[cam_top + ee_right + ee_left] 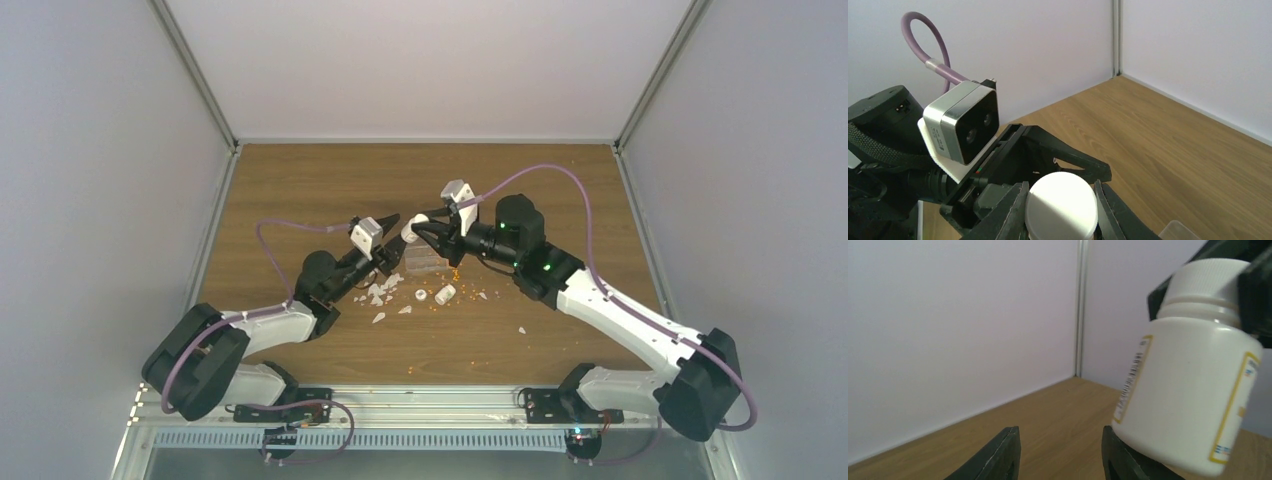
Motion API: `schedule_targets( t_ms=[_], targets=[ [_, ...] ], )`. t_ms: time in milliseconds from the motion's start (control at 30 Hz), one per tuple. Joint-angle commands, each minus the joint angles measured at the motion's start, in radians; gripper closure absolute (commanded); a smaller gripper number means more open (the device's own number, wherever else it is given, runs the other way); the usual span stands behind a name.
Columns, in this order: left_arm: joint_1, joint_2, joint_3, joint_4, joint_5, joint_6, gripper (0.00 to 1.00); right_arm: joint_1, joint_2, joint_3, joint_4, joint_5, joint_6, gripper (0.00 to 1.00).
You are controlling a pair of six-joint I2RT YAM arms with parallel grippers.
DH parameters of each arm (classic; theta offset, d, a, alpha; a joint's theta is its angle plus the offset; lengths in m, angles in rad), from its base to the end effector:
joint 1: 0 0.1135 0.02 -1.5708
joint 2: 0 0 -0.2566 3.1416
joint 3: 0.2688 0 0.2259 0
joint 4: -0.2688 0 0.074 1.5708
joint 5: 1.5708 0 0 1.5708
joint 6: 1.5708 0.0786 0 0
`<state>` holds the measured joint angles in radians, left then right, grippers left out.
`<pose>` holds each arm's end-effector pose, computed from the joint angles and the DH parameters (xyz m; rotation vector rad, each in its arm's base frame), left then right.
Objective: Sort the pills into containers
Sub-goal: Unscrew the lid of the pill bottle.
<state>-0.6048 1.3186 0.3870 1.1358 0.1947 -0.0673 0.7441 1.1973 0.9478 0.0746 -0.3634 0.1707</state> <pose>0.2233 -0.1729 0.2536 0.5318 1.3006 -0.6937 0.1999 0.2220 0.3311 -0.7827 1.6643 0.9729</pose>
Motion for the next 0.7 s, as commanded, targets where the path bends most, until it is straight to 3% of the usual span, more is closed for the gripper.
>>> schedule_targets(
  t_ms=[0,233,667],
  targets=[
    [-0.004,-0.026,0.011,-0.039,0.086,0.056,0.01,-0.001,-0.010,-0.010,-0.006,0.036,-0.023,0.57],
    [-0.018,-0.012,0.011,-0.078,0.190,0.190,0.01,0.000,-0.053,-0.010,0.004,0.085,-0.029,0.58],
    [-0.024,-0.042,0.017,-0.081,0.160,0.192,0.01,-0.001,0.046,-0.006,-0.010,0.037,-0.006,0.59]
  ],
)
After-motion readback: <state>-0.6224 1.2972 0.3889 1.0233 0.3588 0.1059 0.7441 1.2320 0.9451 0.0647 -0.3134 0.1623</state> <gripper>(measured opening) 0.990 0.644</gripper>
